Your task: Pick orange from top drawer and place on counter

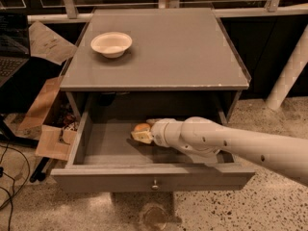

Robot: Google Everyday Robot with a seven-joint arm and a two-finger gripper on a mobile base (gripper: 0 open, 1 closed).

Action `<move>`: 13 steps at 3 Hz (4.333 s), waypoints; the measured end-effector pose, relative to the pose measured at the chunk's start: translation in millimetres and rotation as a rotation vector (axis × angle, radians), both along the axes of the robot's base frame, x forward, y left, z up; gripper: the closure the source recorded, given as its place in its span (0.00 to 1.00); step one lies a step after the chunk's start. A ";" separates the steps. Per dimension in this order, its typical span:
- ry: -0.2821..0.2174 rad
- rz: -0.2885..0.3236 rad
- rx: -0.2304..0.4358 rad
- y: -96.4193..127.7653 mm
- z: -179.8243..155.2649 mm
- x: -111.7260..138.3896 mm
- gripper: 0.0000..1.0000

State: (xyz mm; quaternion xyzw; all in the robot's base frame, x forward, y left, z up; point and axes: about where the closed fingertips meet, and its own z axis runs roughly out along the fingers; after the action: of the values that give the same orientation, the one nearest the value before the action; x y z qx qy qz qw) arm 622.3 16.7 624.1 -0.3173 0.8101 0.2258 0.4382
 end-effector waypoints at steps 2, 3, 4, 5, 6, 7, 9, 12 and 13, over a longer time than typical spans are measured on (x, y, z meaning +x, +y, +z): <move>-0.008 0.015 0.025 4.3 10.4 -2.1 1.00; -0.048 -0.022 0.058 -3.1 43.9 -9.7 1.00; -0.089 -0.043 0.073 -20.7 86.9 -28.9 1.00; -0.119 -0.064 0.083 -37.1 123.0 -57.0 1.00; -0.135 -0.041 0.063 -48.7 158.5 -82.8 1.00; -0.162 -0.008 0.034 -52.1 194.5 -92.5 1.00; -0.222 0.201 0.029 -24.8 230.6 -45.2 1.00; -0.248 0.401 0.079 17.3 261.8 29.9 1.00; -0.254 0.365 0.080 13.4 273.1 48.9 1.00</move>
Offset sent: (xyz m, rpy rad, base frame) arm -0.0050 0.0072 0.0284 0.0664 -0.0231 0.0336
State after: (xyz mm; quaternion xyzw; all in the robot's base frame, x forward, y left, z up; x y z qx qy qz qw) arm 671.2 30.0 897.2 -0.4667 0.6681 0.2916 0.5008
